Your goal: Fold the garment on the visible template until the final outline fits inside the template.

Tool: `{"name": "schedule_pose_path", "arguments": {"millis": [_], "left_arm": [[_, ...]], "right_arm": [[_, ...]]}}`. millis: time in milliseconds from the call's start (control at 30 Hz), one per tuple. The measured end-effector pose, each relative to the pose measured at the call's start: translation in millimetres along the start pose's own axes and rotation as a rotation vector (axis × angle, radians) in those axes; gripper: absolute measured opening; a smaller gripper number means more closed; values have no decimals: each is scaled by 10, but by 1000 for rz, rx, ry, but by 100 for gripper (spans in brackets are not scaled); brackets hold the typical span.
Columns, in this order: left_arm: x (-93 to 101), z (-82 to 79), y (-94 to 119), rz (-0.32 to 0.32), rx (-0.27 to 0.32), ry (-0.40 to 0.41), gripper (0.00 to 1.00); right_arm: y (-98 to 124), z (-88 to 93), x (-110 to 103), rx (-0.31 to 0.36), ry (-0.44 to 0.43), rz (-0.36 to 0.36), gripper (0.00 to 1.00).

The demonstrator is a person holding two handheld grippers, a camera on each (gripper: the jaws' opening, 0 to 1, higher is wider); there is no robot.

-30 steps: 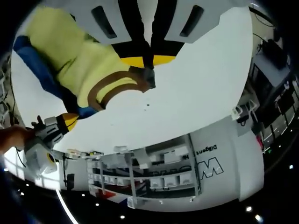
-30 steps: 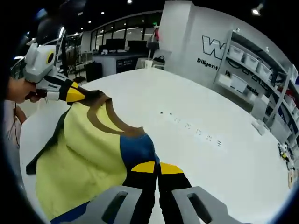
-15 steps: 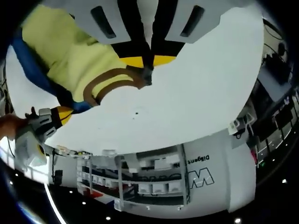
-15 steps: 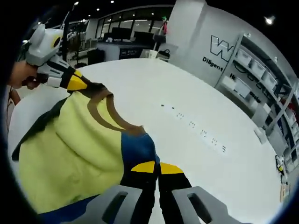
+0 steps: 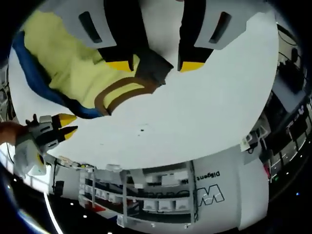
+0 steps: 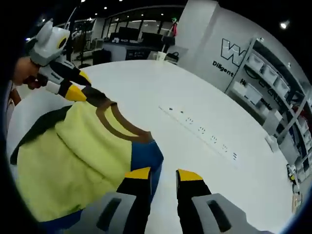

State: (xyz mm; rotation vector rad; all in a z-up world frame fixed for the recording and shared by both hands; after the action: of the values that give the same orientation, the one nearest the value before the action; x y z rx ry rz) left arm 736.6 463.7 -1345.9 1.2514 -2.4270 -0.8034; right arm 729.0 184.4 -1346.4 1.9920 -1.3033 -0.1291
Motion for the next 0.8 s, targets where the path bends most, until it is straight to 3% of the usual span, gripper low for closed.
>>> {"name": "schedule_pose_path", "arguments": {"millis": [133,367,800], "left_arm": [[14,32,39,35,4,-14,46],[104,12,205,68,-5,-105,50],[285,-30,536,119,4,-142,65]], "right_arm": [[103,74,-62,5,-20,-8,17],[243,55,-73,21,-20,-26,25],[508,-12,-195,64,-42,-75,56]]}}
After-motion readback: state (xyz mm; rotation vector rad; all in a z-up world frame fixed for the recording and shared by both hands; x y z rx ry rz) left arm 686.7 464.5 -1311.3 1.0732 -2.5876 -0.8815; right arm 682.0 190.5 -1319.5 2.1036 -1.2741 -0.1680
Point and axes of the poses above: the point that each gripper's makers call its tool centre point, and the gripper's own axes: y roughly backward along the fingers, x roughly to its right, z roughly out of its underside, the point moved 9 cm from there along y, roughly backward along the fingers, and after that the axes turned 4 degrees about z, right-handed, at the moved point
